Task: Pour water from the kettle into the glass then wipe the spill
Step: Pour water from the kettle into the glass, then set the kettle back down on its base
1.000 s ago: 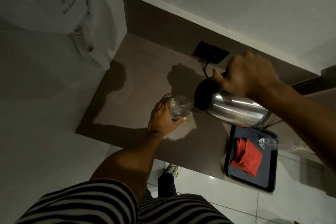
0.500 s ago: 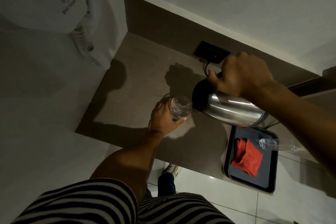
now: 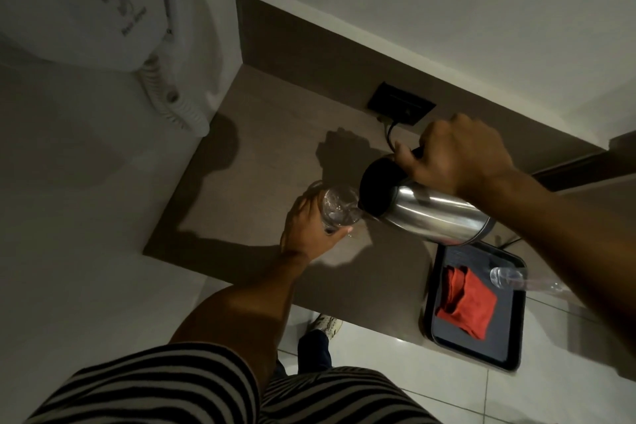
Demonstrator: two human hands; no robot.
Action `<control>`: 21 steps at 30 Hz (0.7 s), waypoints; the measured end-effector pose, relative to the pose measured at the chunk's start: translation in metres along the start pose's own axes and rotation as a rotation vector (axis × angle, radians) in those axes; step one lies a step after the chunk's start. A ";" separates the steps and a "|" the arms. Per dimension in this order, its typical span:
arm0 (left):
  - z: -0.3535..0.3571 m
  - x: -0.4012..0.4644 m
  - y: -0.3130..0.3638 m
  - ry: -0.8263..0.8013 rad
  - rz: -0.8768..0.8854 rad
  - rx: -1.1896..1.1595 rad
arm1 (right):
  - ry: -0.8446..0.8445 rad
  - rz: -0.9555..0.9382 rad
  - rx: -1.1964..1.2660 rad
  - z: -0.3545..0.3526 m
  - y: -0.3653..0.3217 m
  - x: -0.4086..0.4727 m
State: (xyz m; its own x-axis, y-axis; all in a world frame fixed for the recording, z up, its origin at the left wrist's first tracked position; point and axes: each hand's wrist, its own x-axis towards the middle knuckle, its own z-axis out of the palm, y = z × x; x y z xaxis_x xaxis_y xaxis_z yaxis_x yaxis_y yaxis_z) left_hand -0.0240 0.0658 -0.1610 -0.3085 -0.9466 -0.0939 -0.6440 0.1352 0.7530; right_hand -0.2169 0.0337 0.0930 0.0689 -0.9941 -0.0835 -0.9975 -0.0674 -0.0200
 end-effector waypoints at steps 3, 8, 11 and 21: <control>0.000 0.000 0.000 0.015 0.011 0.004 | 0.014 0.051 0.055 0.005 0.012 -0.006; -0.002 0.001 0.000 0.004 0.026 -0.016 | 0.031 0.128 0.276 0.014 0.033 -0.025; -0.002 0.000 -0.001 0.006 0.028 -0.015 | 0.067 0.194 0.410 0.023 0.041 -0.038; 0.004 0.000 -0.006 0.033 0.029 0.000 | 0.382 0.478 0.717 0.046 0.062 -0.069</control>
State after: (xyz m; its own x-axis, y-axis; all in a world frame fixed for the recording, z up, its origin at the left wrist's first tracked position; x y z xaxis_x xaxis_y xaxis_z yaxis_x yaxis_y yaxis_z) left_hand -0.0227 0.0666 -0.1686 -0.3036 -0.9515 -0.0508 -0.6351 0.1623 0.7552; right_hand -0.2827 0.1018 0.0520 -0.4811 -0.8722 0.0884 -0.6634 0.2963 -0.6871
